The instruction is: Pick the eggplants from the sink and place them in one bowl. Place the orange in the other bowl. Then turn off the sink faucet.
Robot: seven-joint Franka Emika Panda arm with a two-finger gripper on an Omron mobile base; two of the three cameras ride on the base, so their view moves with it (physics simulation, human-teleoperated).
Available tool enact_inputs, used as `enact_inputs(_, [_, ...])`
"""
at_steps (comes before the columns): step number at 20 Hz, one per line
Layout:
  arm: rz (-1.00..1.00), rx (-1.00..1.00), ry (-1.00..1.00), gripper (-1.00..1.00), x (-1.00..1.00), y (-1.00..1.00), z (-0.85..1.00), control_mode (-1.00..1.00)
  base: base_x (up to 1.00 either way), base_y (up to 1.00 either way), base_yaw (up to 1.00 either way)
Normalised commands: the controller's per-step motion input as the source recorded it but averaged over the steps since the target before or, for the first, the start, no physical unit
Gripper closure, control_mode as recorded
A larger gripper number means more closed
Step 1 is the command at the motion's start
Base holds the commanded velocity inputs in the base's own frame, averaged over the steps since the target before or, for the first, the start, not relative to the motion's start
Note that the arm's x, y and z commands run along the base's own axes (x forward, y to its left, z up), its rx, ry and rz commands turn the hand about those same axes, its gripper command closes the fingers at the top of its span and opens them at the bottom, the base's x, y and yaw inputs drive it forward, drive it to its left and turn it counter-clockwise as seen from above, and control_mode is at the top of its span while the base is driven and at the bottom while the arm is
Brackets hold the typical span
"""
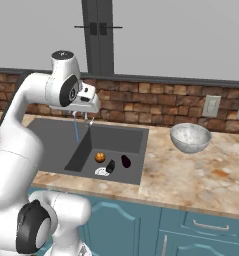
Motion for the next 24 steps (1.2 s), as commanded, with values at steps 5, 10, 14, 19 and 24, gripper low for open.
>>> enact_inputs(5, [0.00, 0.00, 0.05, -1.00, 0.00, 0.08, -0.18, -1.00, 0.00, 0.00, 0.00])
enact_inputs(10, [0.11, 0.01, 0.15, -1.00, 0.12, -0.02, -0.63, -1.00, 0.00, 0.00, 0.00])
enact_inputs(14, [0.17, 0.00, 0.17, -1.00, 0.31, -0.10, -0.68, -1.00, 0.00, 0.00, 0.00])
enact_inputs(19, [0.19, 0.00, 0.16, -1.00, 0.48, -0.07, -0.58, -1.00, 0.00, 0.00, 0.00])
enact_inputs(24, [0.25, 0.00, 0.07, -1.00, 0.51, 0.00, -0.38, -1.00, 0.00, 0.00, 0.00])
